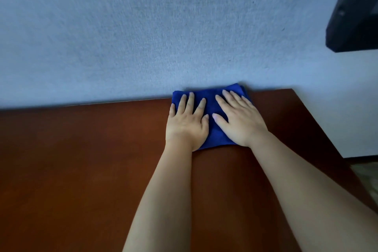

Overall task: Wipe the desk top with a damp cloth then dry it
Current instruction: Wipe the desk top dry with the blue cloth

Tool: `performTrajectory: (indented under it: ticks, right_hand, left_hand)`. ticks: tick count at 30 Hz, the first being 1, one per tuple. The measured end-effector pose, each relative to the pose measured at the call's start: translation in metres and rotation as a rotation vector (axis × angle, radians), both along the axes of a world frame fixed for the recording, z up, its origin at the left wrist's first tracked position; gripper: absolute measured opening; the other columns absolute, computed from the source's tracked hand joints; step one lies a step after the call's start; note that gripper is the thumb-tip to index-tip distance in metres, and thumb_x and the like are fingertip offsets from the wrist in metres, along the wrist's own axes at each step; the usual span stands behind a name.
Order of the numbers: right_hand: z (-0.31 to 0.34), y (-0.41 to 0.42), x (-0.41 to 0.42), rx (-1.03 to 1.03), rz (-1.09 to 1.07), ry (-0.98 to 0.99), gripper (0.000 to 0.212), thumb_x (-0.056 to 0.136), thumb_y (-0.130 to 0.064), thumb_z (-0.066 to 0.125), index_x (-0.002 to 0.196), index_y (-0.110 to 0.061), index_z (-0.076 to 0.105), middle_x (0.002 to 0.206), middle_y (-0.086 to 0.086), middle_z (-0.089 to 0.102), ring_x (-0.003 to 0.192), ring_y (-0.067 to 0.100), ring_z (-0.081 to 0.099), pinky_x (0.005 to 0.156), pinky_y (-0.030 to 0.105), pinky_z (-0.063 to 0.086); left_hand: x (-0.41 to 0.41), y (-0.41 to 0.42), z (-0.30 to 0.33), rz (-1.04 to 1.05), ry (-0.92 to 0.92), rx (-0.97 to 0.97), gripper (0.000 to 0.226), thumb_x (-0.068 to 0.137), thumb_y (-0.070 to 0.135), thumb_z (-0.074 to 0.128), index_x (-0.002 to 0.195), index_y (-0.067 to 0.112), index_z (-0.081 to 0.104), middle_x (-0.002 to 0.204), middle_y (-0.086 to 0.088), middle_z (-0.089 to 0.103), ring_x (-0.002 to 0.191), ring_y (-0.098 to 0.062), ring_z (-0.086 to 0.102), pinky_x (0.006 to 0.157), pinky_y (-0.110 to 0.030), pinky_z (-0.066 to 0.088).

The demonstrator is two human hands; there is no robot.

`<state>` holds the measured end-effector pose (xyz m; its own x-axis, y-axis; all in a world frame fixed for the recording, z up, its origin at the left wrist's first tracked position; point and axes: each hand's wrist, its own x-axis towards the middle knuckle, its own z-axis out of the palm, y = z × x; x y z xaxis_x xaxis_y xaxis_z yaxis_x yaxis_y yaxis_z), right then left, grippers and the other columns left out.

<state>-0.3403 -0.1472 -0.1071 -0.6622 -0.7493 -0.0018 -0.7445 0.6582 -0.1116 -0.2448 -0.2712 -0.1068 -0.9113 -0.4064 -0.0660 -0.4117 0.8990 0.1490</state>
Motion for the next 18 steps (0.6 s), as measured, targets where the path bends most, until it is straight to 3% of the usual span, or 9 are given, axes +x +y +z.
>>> performTrajectory:
  ticks: [18]
  right_hand:
    - [0.004,0.101,0.133,0.091,-0.009,-0.052,0.063,0.101,-0.050,0.016,0.153,-0.023,-0.005,0.160,-0.002,-0.014,0.147,0.012,-0.014,0.120,0.033,-0.007]
  left_hand:
    - [0.135,0.106,0.000,-0.019,-0.034,-0.004,0.055,0.103,0.042,0.011,0.154,0.029,-0.004,0.162,-0.002,-0.013,0.148,-0.021,-0.016,0.120,-0.045,-0.006]
